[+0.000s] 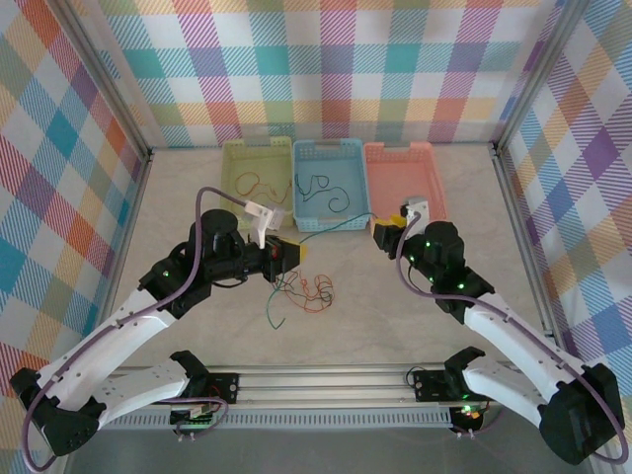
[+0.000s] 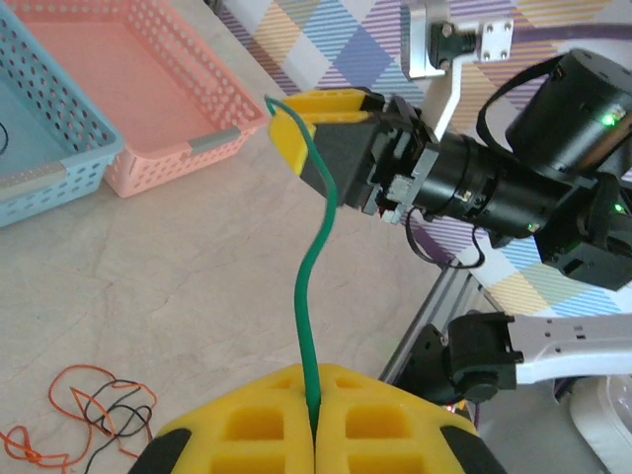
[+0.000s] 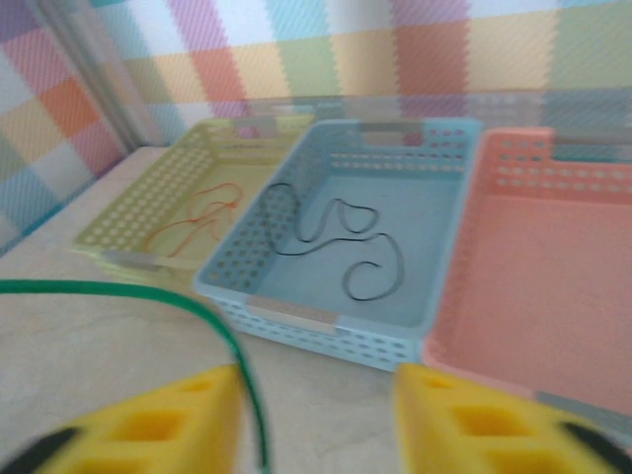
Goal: Untangle the cables
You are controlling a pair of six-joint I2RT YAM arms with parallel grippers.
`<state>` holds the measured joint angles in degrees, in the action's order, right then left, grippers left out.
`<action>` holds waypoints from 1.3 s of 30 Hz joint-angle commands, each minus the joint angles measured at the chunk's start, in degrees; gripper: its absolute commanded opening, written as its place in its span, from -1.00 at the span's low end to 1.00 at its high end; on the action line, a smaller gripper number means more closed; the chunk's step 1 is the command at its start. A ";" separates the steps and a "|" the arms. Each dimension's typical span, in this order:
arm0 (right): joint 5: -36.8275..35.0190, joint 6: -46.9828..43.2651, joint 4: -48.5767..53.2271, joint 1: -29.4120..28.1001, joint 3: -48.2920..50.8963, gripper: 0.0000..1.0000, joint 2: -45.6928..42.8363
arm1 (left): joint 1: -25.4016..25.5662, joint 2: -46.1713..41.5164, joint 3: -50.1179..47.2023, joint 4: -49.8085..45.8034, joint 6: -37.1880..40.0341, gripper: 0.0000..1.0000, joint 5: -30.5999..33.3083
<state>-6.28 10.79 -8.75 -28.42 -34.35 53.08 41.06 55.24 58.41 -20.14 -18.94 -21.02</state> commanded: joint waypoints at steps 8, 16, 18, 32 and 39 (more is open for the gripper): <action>-18.18 13.35 1.86 3.80 8.41 0.15 0.38 | -0.37 20.23 16.03 9.56 -3.55 -1.00 13.68; -24.47 18.00 -5.38 5.41 14.83 -0.06 -0.18 | -1.15 42.43 34.17 15.88 -7.54 -1.00 15.67; -24.40 18.10 -6.40 5.86 15.91 -0.09 -0.51 | -1.31 48.28 39.76 15.93 -8.32 -1.00 15.09; -21.86 17.59 -7.85 6.19 15.72 -0.13 2.71 | -2.81 84.43 80.34 13.38 -12.60 -1.00 16.80; -20.68 16.56 -8.56 6.19 15.21 -0.15 4.24 | -3.00 95.80 91.61 13.09 -14.00 -1.00 17.09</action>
<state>-27.97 28.05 -15.11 -22.46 -17.58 56.49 38.46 148.49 146.76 -7.29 -31.77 -4.34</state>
